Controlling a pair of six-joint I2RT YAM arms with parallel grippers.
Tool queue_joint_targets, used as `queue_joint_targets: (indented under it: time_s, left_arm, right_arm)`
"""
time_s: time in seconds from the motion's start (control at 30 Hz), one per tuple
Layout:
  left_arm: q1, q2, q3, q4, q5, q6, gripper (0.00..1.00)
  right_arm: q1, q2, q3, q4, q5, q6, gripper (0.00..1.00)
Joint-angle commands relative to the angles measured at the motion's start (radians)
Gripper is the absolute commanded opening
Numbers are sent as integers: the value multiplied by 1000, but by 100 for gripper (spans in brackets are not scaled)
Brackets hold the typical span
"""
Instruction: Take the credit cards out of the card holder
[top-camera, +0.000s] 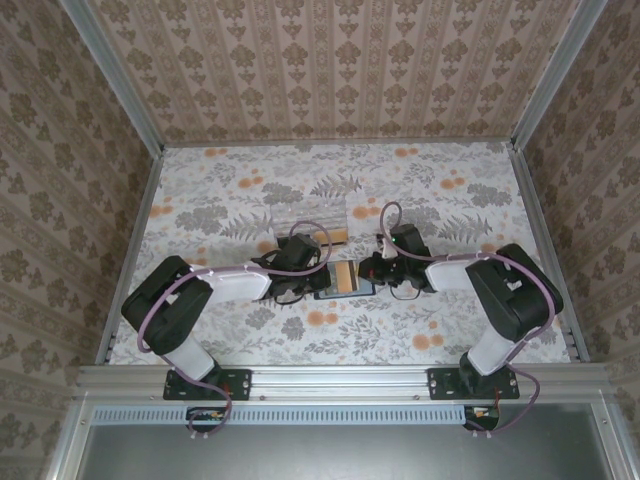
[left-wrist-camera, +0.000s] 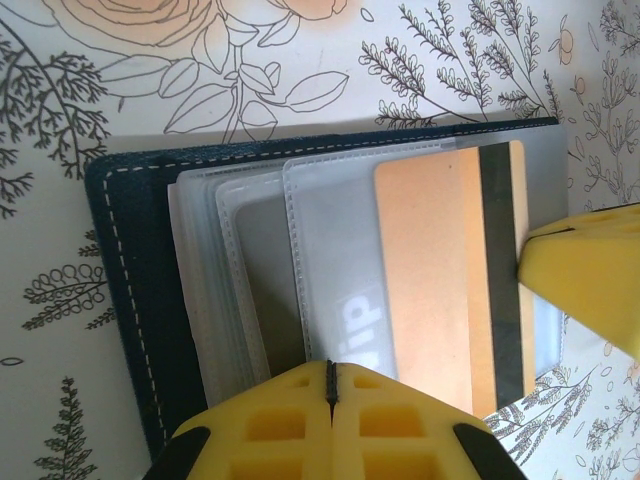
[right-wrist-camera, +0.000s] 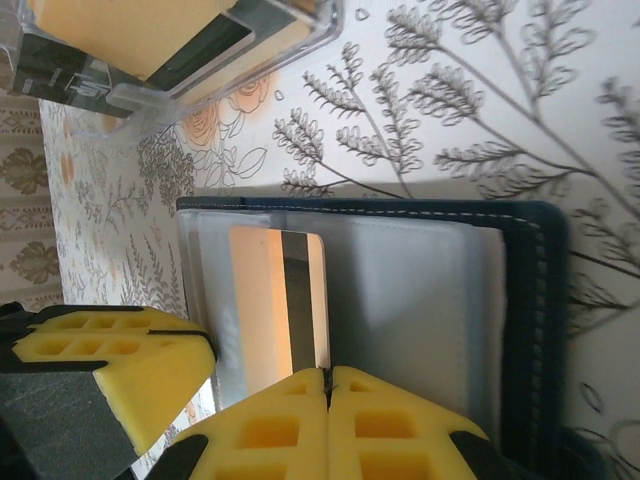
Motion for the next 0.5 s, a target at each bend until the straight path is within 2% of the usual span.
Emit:
queue_joint_targets:
  time_s: [0.0,0.27,0.47]
  left_arm:
    - [-3,5,-20,-76,-24,-3,0]
    - [-4,-4,-6,-85,-16,9,0]
    - [-4,-14,21,-93,-2,21,0]
  right_arm:
    - [-30,-46,-19,-61,-4,-39,0]
    - [-102,-179,-59,-146,-28,-90,0]
    - [-119,-366,-39,-336,8,-170,0]
